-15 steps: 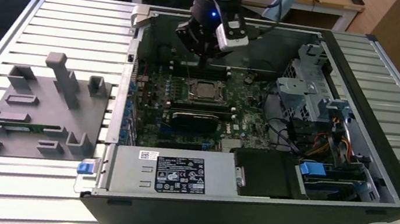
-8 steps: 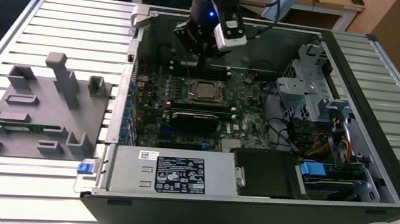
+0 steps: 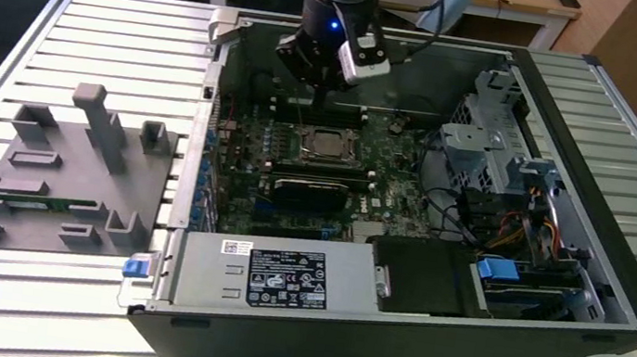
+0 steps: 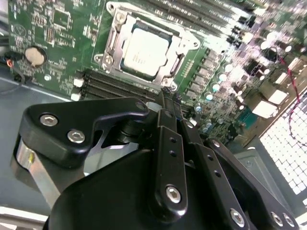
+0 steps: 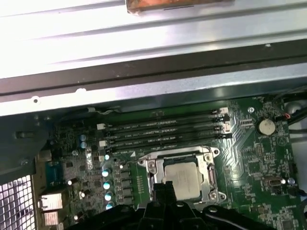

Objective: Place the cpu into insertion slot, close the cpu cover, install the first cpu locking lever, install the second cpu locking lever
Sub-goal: 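Install the first cpu locking lever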

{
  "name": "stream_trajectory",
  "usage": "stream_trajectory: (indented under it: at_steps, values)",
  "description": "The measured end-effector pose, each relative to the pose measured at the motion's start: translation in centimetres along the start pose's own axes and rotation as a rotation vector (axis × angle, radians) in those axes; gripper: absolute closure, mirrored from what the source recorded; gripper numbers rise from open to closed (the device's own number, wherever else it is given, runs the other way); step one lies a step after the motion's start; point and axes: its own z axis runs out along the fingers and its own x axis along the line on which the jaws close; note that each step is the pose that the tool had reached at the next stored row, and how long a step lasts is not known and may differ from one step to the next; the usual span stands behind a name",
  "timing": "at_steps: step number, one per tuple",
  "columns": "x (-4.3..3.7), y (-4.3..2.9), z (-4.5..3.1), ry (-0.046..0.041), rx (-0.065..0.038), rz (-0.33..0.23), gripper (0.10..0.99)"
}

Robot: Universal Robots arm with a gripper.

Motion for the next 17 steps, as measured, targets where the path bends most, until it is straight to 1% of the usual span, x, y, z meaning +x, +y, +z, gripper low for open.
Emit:
stream_trajectory:
  at_steps: [3,5,7,9,17]
  values:
    - [0.46,-0.08,0.14,-0.0064,-0.003,-0.003,0.98]
    - [0.74,-0.14,0.28,-0.0085,-0.004,-0.005,0.98]
    - [0.86,-0.16,0.43,-0.0088,-0.004,-0.013,0.98]
    - [0.86,-0.16,0.5,-0.0067,-0.004,-0.039,0.98]
    - [0.86,-0.18,0.71,0.0057,-0.003,-0.183,0.98]
